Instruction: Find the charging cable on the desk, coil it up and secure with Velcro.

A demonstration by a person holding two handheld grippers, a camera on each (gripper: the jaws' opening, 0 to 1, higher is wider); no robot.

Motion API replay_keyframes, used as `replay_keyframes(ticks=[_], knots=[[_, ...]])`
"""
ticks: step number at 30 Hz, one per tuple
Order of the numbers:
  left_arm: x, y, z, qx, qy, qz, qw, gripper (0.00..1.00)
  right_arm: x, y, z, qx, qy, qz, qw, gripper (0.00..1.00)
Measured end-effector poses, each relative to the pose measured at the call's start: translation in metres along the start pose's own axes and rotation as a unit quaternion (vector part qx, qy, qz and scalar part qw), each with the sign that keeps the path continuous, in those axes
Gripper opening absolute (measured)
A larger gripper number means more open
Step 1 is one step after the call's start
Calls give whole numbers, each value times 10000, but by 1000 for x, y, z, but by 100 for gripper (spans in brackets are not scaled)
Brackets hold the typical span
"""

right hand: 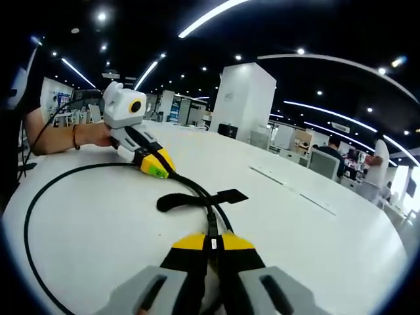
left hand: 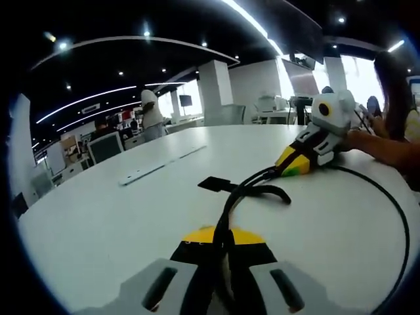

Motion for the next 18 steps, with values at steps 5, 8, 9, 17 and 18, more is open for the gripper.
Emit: replay_keyframes(ticks=[5, 8, 9, 17, 18], knots=[[0, 0, 0, -36, -5, 2, 10000, 7, 0, 0, 0, -6, 2, 3, 10000, 8], [0, 0, 0, -39, -6, -3, 10000, 7, 0, 0, 1, -16, -4, 2, 10000, 9], [0, 0, 0, -41, -6, -2, 10000, 7, 0, 0, 1, -16, -6, 2, 10000, 9], [-1, 0, -1, -26, -11, 1, 10000, 7, 0, 1, 1, -123, -43, 24, 9999, 10], [-1, 0, -1, -28, -12, 2, 10000, 7, 0, 1, 1, -158, -53, 45, 9999, 10]])
Point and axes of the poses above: the point that each gripper's makers call its tool centre point, and the gripper's own axes: x roughly forward along the fingers, z roughly to its right, y roughly out of its top, the point moved 10 cm from there along -x, roughly backward along the fingers, and after that the axes turned 1 degree about -z, right-handed, at the moved point
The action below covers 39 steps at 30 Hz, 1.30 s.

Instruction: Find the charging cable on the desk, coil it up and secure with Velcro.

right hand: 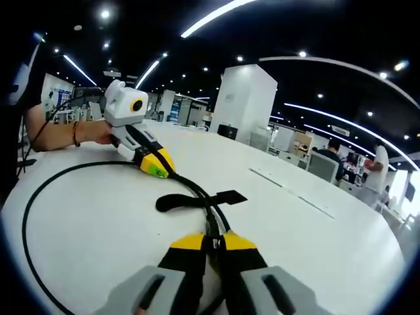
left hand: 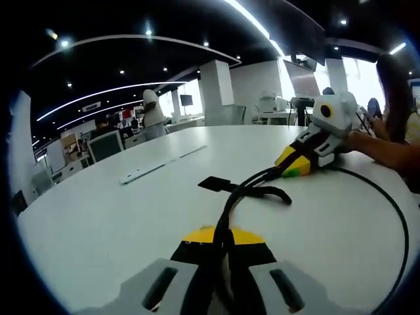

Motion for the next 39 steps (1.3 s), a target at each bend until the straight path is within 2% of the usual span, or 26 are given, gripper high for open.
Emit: replay_keyframes(ticks=[16, 24, 31, 39], knots=[[-1, 1, 0, 20, 1, -8, 10000, 6, -3, 3, 4, 168, -110, 148, 9997, 17], [0, 0, 0, 29, -7, -5, 10000, 6, -1, 4, 12, 301, -154, 206, 9992, 17], [0, 0, 1, 58, -8, -12, 10000, 6, 12, 6, 16, 481, -16, 17, 9988, 18], [0, 1, 1, 73, -5, -24, 10000, 6, 14, 2, 16, 643, 61, -154, 9978, 18]])
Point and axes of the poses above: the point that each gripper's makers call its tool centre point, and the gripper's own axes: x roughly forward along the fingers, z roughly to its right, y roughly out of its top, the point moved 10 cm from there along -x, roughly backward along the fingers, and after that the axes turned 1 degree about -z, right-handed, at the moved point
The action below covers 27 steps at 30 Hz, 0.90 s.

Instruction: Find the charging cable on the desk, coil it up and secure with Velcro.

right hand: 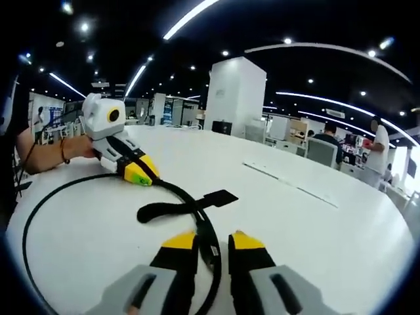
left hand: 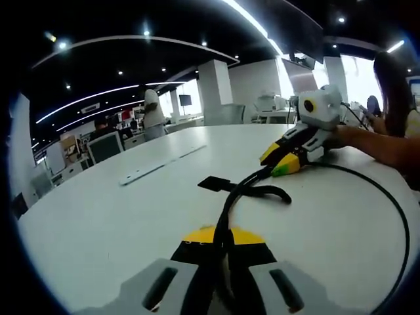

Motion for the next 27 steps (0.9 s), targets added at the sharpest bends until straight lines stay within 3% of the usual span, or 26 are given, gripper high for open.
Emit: replay_keyframes(ticks=[20, 27], knots=[[0, 2, -1, 58, 30, -28, 10000, 7, 1, 2, -1, -130, 139, -19, 9998, 14], [0, 1, -3, 182, 107, -63, 9998, 12, 0, 1, -1, -133, 169, -15, 9998, 14]])
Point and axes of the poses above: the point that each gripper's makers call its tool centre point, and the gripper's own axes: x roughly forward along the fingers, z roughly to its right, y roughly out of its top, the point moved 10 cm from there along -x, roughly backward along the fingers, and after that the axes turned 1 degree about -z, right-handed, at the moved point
